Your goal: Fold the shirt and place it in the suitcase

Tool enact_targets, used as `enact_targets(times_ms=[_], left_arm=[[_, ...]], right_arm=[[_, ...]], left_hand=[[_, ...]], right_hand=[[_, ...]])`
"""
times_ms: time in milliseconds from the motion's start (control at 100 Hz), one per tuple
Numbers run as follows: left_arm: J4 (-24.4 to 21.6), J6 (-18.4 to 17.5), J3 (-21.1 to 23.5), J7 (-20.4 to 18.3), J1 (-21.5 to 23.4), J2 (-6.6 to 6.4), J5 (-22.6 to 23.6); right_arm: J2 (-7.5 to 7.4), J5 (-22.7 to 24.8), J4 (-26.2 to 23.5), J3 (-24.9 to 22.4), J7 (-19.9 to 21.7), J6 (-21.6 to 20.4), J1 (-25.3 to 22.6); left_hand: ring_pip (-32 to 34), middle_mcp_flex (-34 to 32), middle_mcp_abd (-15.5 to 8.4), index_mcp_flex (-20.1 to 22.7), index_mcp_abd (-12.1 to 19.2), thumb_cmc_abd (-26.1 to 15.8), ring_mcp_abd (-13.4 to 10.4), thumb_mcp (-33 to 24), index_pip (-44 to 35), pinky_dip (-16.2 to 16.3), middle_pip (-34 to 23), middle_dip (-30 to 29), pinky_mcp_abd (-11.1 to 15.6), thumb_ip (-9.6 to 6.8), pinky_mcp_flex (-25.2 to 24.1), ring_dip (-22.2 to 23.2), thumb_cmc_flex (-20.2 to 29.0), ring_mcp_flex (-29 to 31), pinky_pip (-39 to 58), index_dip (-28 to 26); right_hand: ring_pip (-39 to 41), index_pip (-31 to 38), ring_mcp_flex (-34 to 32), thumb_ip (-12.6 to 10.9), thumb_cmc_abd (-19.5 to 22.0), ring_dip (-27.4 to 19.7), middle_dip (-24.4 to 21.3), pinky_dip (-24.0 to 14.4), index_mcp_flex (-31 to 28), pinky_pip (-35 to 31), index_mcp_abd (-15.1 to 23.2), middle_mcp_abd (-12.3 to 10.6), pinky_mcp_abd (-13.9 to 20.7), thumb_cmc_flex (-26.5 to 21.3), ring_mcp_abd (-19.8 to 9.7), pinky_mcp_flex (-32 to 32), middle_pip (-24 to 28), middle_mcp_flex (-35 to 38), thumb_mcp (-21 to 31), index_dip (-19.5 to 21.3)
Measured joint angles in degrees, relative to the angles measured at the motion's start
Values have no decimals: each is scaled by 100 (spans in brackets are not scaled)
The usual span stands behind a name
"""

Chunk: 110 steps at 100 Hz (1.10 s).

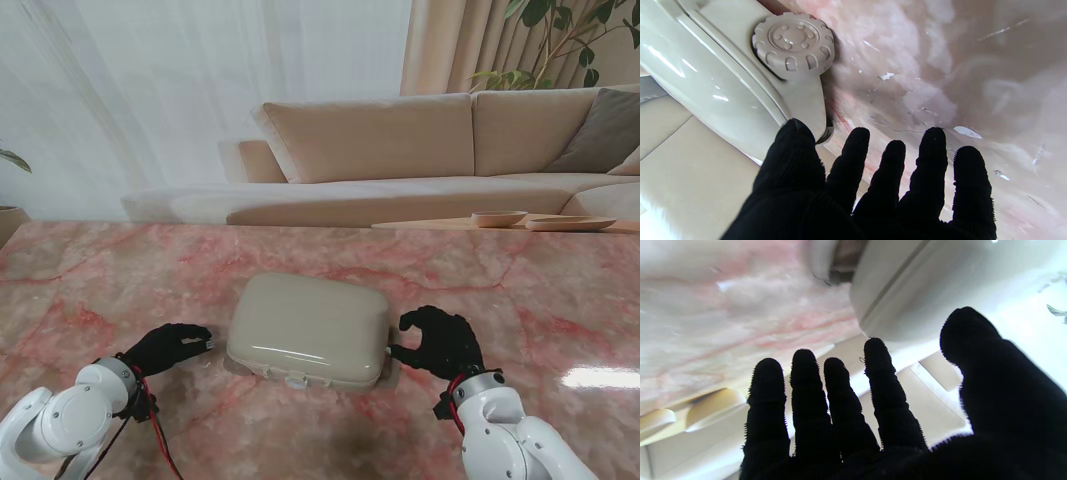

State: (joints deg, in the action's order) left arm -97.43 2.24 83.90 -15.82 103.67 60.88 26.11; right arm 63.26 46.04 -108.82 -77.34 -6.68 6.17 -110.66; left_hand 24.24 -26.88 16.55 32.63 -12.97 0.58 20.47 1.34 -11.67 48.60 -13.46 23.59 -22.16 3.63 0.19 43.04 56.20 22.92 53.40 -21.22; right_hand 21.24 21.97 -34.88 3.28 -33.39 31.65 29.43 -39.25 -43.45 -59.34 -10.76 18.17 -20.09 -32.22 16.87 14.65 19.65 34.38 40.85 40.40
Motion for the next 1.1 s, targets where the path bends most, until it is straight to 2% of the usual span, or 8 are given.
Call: enact_targets(times_ms=[100,330,470,600,670,830,1030,1100], left_arm=[[14,-24,6,24,2,1,4],[33,-68,19,64,9,6,-8],[40,-121,38,97,20,13,-18],[38,-193,85,104,42,21,-48],[20,-227,119,113,68,27,-63],[-56,-330,215,162,143,40,-100],[-246,-499,330,166,245,52,-355],[-327,-558,388,146,269,57,-402]], right_arm=[[1,-23,23,186,-306,-164,173],[14,-104,69,553,-304,-491,571],[10,-168,185,870,-331,-660,849],[23,-442,355,1181,-371,-769,1146],[41,-526,421,1276,-366,-795,1252],[51,-624,588,1535,-285,-849,1491],[51,-677,801,1777,-131,-955,1729],[51,-745,867,1846,-117,-974,1796]], left_hand=[[-4,0,0,0,54,0,0,0,0,0,0,0,0,0,0,0,0,0,0,0],[-6,0,0,0,184,0,14,0,0,0,0,0,0,0,0,0,0,0,0,0],[141,-144,0,0,255,0,15,0,0,49,-3,0,0,0,23,126,0,56,0,0],[258,-146,0,-43,378,0,20,0,-70,55,-49,0,0,0,134,208,0,190,11,-3],[260,-270,0,-45,435,0,22,0,-70,56,-88,0,-2,0,148,249,0,181,20,-7],[470,-440,0,-46,552,0,31,0,-70,65,-136,17,-9,0,229,336,1,335,220,-9],[683,-720,0,-110,688,0,41,0,-146,120,-267,94,-87,0,416,500,5,577,362,-11],[829,-844,0,-109,692,0,111,0,-146,122,-286,111,-130,0,494,573,14,753,447,-44]], right_hand=[[0,0,0,0,188,0,0,0,0,77,-24,0,0,-11,0,-17,0,2,-54,0],[-67,0,-1,0,247,0,0,61,0,277,-24,-1,15,-72,0,-11,-3,145,-61,0],[-72,0,-143,0,249,-120,0,295,-10,278,-24,-9,286,-302,-4,96,96,294,88,0],[-76,8,-248,0,256,-201,0,704,-10,280,-20,-141,578,-514,-240,230,220,352,261,0],[-76,271,-248,0,202,-271,0,921,1,213,-20,-146,650,-730,-260,268,288,352,426,-241],[-74,502,-249,0,24,-273,0,992,50,195,36,-208,721,-1050,-339,291,377,352,679,-368],[-72,642,-249,0,-30,-275,0,1001,107,145,42,-233,760,-1130,-357,300,430,352,810,-462],[-72,646,-249,0,-28,-276,0,1001,107,45,43,-236,1025,-1330,-403,221,431,352,882,-476]])
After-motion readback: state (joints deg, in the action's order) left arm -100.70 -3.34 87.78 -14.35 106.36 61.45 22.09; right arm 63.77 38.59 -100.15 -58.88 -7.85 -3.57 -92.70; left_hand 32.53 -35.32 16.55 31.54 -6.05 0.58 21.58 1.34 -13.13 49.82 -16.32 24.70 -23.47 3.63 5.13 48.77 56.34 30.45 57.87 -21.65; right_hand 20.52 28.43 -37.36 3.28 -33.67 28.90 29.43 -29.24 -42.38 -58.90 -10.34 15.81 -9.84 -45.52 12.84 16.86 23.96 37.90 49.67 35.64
